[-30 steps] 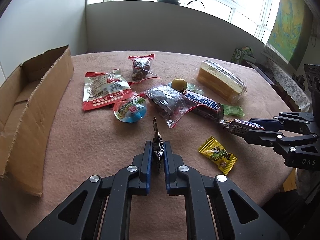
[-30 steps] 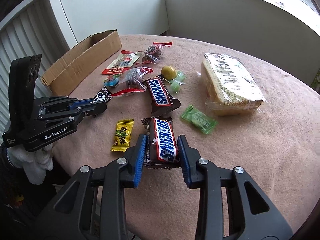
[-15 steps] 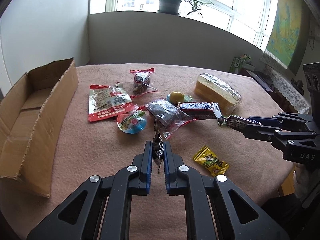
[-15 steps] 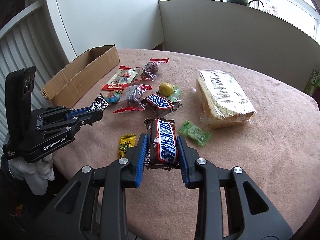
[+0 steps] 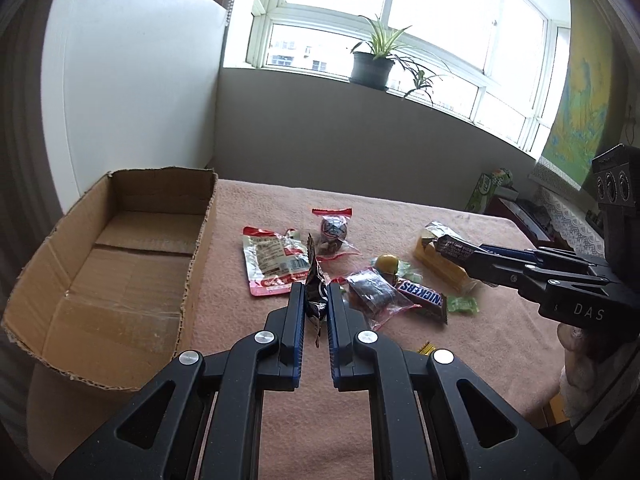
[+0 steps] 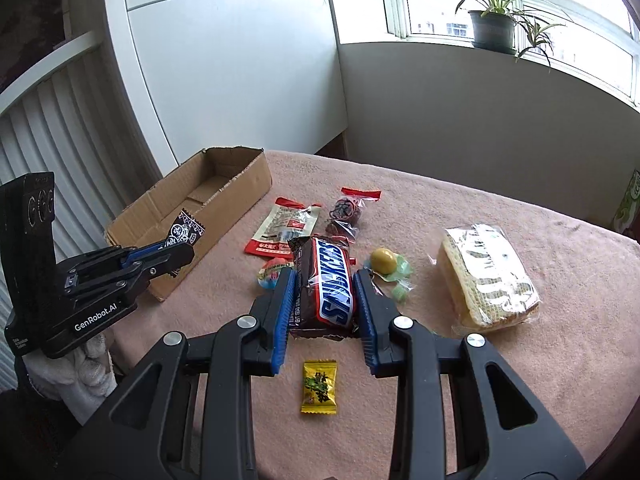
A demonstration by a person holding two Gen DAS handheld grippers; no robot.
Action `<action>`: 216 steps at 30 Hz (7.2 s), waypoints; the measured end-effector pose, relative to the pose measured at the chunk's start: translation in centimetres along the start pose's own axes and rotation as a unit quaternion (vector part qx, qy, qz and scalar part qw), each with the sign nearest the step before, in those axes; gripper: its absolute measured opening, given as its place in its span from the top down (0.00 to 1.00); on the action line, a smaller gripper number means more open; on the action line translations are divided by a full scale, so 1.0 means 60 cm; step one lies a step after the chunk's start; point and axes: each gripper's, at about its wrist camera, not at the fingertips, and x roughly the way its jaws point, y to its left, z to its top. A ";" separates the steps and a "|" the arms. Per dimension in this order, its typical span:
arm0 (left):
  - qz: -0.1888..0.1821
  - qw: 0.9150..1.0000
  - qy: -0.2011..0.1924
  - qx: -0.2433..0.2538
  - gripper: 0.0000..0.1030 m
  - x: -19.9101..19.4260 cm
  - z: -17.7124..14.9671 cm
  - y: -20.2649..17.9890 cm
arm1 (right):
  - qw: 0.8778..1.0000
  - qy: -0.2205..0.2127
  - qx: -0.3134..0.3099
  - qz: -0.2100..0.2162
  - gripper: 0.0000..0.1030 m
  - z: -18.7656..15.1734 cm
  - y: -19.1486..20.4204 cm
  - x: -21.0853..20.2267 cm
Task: Organize snacks
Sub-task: 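Carry both snacks into the cardboard box and open both tools, then withdraw both tools from the box back over the snacks, then grasp the round candy egg with the left tool while the right tool grips another Snickers, then carry the candy egg and Snickers into the box and open both tools, then return both tools to the table and grasp the green candy with the right tool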
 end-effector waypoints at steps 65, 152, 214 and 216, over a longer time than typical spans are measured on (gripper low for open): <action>0.004 0.999 0.036 -0.023 0.45 0.048 0.002 0.031 | 0.997 0.040 0.059 -0.013 0.24 -0.018 -0.116 0.047; 0.007 1.000 0.015 -0.015 0.75 0.030 0.024 0.015 | 1.000 0.023 -0.020 0.003 0.71 0.041 0.012 0.057; 0.095 0.990 -0.047 -0.096 0.44 -0.050 0.012 0.201 | 0.999 0.024 -0.032 0.032 0.23 0.117 0.157 0.179; 0.088 0.990 -0.048 -0.094 0.44 -0.048 0.015 0.189 | 0.999 0.022 -0.026 0.026 0.23 0.108 0.139 0.159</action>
